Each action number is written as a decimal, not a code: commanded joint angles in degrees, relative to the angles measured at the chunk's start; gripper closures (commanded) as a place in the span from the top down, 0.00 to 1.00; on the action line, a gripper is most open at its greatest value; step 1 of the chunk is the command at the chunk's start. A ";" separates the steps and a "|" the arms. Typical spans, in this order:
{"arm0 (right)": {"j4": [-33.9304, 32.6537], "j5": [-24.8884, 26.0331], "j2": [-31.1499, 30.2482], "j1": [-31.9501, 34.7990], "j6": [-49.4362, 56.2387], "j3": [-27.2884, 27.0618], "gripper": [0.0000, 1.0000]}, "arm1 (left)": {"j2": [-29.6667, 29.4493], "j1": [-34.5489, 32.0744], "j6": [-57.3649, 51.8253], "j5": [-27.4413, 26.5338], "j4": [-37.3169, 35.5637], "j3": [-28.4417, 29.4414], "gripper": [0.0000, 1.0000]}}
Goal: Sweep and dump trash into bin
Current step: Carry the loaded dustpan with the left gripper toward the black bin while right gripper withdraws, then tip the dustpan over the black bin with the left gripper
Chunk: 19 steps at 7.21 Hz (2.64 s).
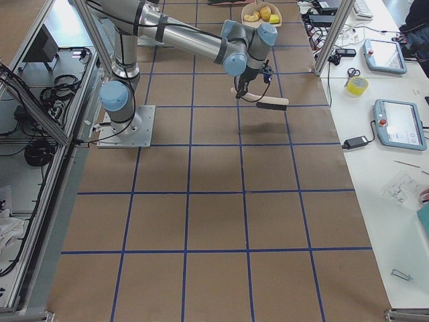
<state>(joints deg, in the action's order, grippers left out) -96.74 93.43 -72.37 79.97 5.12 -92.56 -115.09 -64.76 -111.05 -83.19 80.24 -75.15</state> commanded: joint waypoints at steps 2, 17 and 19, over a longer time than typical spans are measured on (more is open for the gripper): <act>-3.09 1.83 0.47 -8.77 13.85 -0.95 0.00 | 2.06 15.57 -21.94 -1.96 12.30 7.72 0.00; -10.32 3.07 4.25 -8.51 13.07 -4.38 0.00 | -0.84 24.33 -45.13 -26.76 -23.36 4.58 0.00; -10.32 3.33 4.52 -8.60 13.33 -4.65 0.00 | -0.83 24.07 -45.66 -27.98 -23.81 5.27 0.00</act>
<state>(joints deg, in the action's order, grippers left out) -107.06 96.71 -67.94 71.41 18.29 -97.07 -115.97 -40.52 -156.32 -110.44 56.96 -70.21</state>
